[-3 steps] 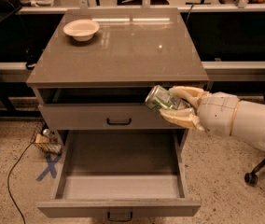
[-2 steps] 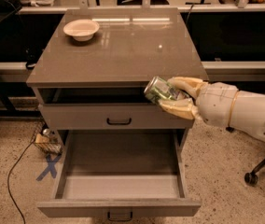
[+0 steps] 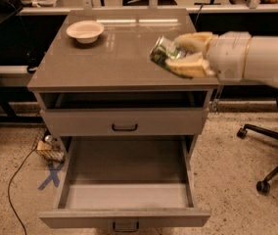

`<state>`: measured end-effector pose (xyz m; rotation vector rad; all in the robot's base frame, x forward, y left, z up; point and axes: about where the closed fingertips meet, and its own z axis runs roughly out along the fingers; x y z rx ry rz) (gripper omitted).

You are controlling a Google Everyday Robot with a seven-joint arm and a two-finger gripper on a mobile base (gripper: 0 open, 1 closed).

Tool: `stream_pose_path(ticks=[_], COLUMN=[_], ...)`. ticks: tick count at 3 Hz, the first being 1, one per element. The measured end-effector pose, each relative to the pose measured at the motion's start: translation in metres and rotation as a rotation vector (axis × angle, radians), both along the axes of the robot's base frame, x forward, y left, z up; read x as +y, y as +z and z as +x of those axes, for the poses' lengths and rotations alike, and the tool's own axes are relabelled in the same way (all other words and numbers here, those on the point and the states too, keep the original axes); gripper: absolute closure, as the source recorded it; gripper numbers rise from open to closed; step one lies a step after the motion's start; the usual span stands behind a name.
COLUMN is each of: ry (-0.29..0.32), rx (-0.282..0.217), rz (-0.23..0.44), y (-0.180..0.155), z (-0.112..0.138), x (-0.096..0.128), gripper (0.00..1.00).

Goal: Pick green can from middle drawer and place on counter

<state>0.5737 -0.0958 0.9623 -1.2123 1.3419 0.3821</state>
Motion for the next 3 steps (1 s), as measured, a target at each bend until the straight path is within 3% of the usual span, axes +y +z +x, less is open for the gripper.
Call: stream_pose_path(ticks=[1, 2, 3], ry=[0.01, -0.038, -0.102], rx=[0.019, 0.054, 0.071], rz=[-0.032, -0.038, -0.002], y=[0.016, 0.018, 0.019], z=[0.034, 0.068, 0.104], x=[0.01, 0.02, 0.029], gripper=[1.0, 1.0, 1.0])
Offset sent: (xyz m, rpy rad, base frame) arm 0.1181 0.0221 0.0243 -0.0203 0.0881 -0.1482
